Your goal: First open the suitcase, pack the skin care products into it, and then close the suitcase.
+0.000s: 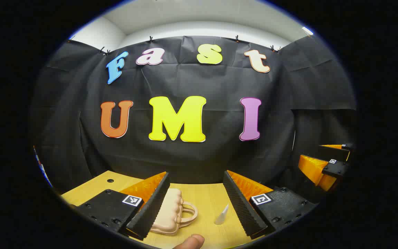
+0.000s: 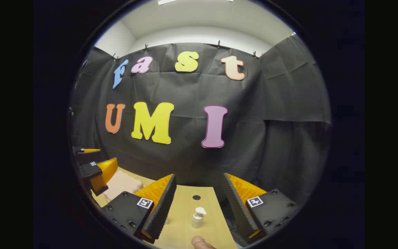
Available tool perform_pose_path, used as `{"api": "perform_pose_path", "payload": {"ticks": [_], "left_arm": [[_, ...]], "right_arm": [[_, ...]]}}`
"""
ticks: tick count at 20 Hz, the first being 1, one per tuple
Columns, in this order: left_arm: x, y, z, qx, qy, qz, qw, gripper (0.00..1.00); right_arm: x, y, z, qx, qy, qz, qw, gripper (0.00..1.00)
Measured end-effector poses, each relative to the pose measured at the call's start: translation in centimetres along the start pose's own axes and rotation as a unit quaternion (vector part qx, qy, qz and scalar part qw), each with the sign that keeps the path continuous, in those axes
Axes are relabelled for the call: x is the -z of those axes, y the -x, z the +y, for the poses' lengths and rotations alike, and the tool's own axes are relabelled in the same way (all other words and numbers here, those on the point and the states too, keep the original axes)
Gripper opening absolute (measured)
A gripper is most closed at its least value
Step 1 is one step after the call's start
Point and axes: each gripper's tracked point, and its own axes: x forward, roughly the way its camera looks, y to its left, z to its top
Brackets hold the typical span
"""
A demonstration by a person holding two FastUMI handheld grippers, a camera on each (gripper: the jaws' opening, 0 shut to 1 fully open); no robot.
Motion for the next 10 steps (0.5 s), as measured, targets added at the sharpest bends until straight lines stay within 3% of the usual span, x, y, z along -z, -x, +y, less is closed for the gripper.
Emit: {"api": "perform_pose_path", "payload": {"ticks": [1, 10], "left_arm": [[0.2, -0.2, -0.1, 0.003, 0.003, 0.002, 1.000, 0.99], [1.5, -0.6, 0.1, -0.001, 0.019, 0.019, 1.000, 0.99]], "right_arm": [[0.1, 0.0, 0.2, -0.001, 0.004, 0.001, 1.000, 0.80], [-0.1, -0.3, -0.1, 0.005, 0.013, -0.001, 1.000, 0.80]]}}
